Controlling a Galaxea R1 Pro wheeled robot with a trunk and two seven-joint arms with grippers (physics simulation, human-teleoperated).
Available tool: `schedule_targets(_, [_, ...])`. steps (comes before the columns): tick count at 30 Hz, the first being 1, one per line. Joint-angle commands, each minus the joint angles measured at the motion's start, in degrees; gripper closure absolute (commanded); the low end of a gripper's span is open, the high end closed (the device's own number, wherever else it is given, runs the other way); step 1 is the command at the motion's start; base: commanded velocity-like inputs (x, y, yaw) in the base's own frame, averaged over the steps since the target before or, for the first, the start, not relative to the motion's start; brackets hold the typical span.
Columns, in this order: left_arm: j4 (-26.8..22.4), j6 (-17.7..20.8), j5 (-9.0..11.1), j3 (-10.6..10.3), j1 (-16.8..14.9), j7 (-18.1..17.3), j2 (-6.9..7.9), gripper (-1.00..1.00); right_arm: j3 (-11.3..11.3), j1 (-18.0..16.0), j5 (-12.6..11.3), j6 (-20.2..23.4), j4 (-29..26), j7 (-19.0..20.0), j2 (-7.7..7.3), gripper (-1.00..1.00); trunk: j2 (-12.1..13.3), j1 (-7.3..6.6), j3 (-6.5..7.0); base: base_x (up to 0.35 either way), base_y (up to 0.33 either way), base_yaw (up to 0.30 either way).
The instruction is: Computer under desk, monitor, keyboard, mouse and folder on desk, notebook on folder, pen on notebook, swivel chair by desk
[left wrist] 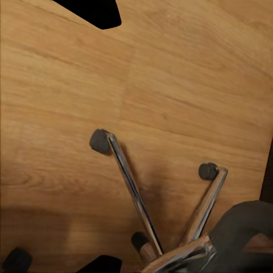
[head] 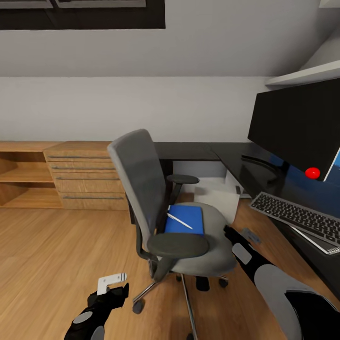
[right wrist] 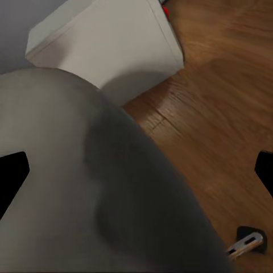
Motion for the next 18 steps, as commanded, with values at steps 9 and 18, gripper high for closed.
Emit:
schedule_targets(9, [-0.08, 0.10, 0.68, 1.57, -0.02, 0.50, 0.01, -1.00, -0.33, -0.02, -0.24, 4.38, -0.04, -0.05, 0.06, -1.00, -0.02, 0.01, -0.05, 0.063, 0.000, 0.000])
schedule_targets(18, [-0.08, 0.11, 0.69, 1.97, -0.02, 0.44, 0.01, -1.00, -2.28, -0.02, -2.24, 5.64, -0.11, -0.19, 0.01, -1.00, -0.02, 0.01, -0.05, 0.167, 0.000, 0.000])
